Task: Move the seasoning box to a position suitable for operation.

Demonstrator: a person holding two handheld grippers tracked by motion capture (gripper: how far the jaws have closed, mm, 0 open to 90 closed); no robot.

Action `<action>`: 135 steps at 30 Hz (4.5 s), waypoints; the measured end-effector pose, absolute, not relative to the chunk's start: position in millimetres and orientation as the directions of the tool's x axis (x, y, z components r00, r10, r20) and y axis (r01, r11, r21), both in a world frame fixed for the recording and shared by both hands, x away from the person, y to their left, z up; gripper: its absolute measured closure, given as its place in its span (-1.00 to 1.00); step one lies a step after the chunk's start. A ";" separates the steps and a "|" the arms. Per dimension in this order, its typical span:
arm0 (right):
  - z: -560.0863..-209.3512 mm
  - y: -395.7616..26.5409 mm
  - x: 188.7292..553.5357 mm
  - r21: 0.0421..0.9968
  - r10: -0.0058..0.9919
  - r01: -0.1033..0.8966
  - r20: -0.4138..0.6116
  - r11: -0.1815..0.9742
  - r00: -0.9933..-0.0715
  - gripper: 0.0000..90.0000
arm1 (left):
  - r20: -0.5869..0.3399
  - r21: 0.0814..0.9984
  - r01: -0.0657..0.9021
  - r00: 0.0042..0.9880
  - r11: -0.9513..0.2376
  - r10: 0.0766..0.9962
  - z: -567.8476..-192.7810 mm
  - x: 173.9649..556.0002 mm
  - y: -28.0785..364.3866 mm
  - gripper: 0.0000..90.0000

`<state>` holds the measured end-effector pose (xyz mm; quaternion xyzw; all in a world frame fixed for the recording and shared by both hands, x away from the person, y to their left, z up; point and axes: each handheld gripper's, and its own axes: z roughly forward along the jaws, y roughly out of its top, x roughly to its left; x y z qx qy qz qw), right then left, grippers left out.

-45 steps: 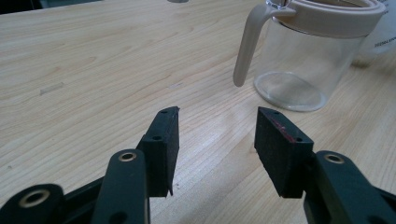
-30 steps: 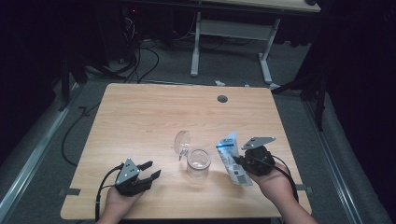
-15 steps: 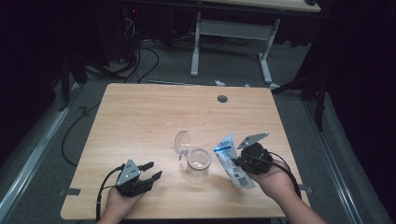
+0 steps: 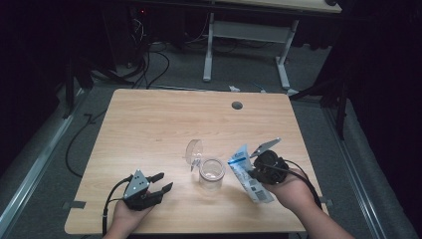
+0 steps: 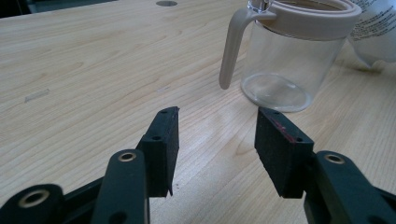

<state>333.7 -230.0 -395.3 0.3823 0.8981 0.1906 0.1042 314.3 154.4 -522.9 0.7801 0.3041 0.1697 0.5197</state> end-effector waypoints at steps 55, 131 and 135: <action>-355.7 -198.5 331.8 0.347 0.663 0.611 -0.043 0.711 -0.747 0.99 | -0.095 0.925 0.262 0.861 -0.276 0.499 -515.4 288.1 86.8 -0.01; -344.8 -166.2 326.9 0.359 0.643 0.591 -0.036 0.722 -0.765 1.00 | -0.017 0.932 0.162 0.913 -0.323 0.408 -500.3 261.7 -37.6 0.12; -345.0 -167.5 328.1 0.362 0.649 0.595 -0.036 0.718 -0.760 1.00 | -0.014 0.934 0.157 0.913 -0.321 0.408 -498.5 261.1 -36.9 0.15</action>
